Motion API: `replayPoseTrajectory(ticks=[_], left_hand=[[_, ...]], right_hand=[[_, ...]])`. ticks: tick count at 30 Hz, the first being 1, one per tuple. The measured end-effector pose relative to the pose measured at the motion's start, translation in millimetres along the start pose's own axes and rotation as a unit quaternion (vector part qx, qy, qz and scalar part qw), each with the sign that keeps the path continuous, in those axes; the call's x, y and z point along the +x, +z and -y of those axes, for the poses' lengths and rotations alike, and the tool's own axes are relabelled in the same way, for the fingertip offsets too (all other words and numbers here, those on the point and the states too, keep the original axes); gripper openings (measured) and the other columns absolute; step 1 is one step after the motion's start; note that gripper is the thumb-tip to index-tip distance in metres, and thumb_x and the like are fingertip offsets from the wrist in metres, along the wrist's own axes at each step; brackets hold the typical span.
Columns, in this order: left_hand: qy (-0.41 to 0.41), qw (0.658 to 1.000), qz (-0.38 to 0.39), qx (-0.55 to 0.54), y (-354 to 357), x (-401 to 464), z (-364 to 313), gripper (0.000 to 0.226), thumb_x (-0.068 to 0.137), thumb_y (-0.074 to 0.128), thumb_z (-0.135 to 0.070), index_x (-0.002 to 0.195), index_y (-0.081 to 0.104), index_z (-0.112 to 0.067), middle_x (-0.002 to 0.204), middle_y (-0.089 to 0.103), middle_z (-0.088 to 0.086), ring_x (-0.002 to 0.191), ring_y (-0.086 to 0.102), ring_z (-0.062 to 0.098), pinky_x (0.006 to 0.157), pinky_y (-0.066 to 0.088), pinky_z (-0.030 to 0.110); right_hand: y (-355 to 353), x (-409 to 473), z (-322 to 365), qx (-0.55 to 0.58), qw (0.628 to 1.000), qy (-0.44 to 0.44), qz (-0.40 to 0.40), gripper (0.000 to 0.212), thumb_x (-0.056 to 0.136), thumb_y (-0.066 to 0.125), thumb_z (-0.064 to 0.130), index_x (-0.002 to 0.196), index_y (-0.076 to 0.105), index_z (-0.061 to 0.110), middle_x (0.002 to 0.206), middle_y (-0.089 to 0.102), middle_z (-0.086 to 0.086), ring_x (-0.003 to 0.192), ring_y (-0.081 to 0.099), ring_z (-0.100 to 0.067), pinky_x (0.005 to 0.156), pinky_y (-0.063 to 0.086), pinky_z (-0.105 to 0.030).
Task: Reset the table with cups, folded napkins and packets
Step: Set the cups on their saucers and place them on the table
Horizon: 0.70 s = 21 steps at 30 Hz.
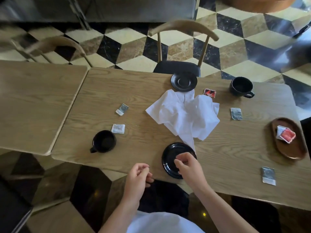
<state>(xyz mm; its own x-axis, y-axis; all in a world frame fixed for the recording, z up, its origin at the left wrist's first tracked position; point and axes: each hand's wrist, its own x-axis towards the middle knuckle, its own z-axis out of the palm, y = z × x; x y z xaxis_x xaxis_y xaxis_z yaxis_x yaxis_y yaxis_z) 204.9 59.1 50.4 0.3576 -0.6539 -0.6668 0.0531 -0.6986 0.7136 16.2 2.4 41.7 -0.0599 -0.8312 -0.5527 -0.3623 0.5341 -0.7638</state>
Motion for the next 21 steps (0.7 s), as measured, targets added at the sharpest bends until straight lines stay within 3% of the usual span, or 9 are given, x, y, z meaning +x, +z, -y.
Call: replayPoseTrajectory(ticks=[4, 8, 10, 13, 15, 18, 21], left_hand=[[-0.043, 0.996, -0.044, -0.066, -45.1, 11.1, 14.1, 0.014, 0.102, 0.053, -0.015, 0.105, 0.067, -0.016, 0.084, 0.072, 0.011, 0.065, 0.072, 0.016, 0.056, 0.056, 0.029], [-0.079, 0.979, -0.08, -0.17, -97.8, 46.8, 19.4, 0.013, 0.102, 0.055, -0.013, 0.113, 0.062, -0.01, 0.091, 0.066, 0.014, 0.069, 0.072, 0.021, 0.056, 0.057, 0.032], [-0.091, 0.967, -0.116, -0.209, -121.2, 68.9, 18.6, 0.016, 0.101, 0.059, -0.014, 0.117, 0.06, -0.013, 0.095, 0.066, 0.013, 0.075, 0.071, 0.023, 0.062, 0.061, 0.036], [-0.094, 0.958, -0.164, -0.216, -155.6, 103.7, 18.9, 0.032, 0.097, 0.066, -0.022, 0.127, 0.058, -0.019, 0.101, 0.067, 0.011, 0.085, 0.069, 0.024, 0.081, 0.061, 0.047], [-0.086, 0.957, -0.174, -0.216, -171.8, 123.3, 16.9, 0.044, 0.093, 0.072, -0.029, 0.133, 0.055, -0.024, 0.11, 0.068, 0.009, 0.094, 0.07, 0.023, 0.079, 0.062, 0.045], [-0.09, 0.961, -0.172, -0.196, -189.9, 151.3, 11.6, 0.058, 0.087, 0.077, -0.037, 0.138, 0.053, -0.029, 0.127, 0.064, 0.005, 0.11, 0.066, 0.026, 0.078, 0.06, 0.041], [-0.106, 0.967, -0.162, -0.163, -197.4, 172.1, 8.9, 0.069, 0.079, 0.082, -0.045, 0.139, 0.053, -0.025, 0.133, 0.06, 0.005, 0.115, 0.063, 0.025, 0.092, 0.058, 0.045]], right_hand=[[27.7, -1.7, 7.2, -0.065, 0.997, 0.005, 0.037, 0.011, 0.091, 0.068, 0.025, 0.101, 0.069, 0.021, 0.099, 0.069, 0.009, 0.094, 0.067, -0.011, 0.089, 0.058, -0.04], [77.3, 10.2, 30.1, -0.13, 0.987, 0.002, 0.089, 0.006, 0.091, 0.065, 0.03, 0.091, 0.063, 0.025, 0.092, 0.066, 0.01, 0.082, 0.063, -0.006, 0.066, 0.049, -0.025], [103.2, 21.0, 44.5, -0.146, 0.983, 0.007, 0.109, 0.008, 0.09, 0.065, 0.033, 0.091, 0.063, 0.025, 0.092, 0.067, 0.008, 0.082, 0.063, -0.008, 0.065, 0.049, -0.025], [148.9, 40.6, 66.7, -0.154, 0.978, 0.022, 0.139, 0.02, 0.091, 0.064, 0.038, 0.106, 0.066, 0.025, 0.104, 0.067, 0.01, 0.092, 0.067, -0.014, 0.08, 0.058, -0.034], [174.9, 54.1, 79.5, -0.161, 0.974, 0.022, 0.156, 0.035, 0.093, 0.064, 0.039, 0.125, 0.064, 0.024, 0.116, 0.066, 0.009, 0.103, 0.067, -0.016, 0.093, 0.058, -0.04], [213.0, 74.1, 96.2, -0.167, 0.969, 0.032, 0.177, 0.052, 0.093, 0.063, 0.038, 0.142, 0.053, 0.024, 0.129, 0.064, 0.003, 0.11, 0.066, -0.019, 0.093, 0.058, -0.04], [244.0, 87.2, 107.2, -0.154, 0.969, 0.06, 0.184, 0.066, 0.093, 0.067, 0.039, 0.152, 0.041, 0.025, 0.134, 0.062, -0.001, 0.108, 0.066, -0.019, 0.095, 0.058, -0.043]])
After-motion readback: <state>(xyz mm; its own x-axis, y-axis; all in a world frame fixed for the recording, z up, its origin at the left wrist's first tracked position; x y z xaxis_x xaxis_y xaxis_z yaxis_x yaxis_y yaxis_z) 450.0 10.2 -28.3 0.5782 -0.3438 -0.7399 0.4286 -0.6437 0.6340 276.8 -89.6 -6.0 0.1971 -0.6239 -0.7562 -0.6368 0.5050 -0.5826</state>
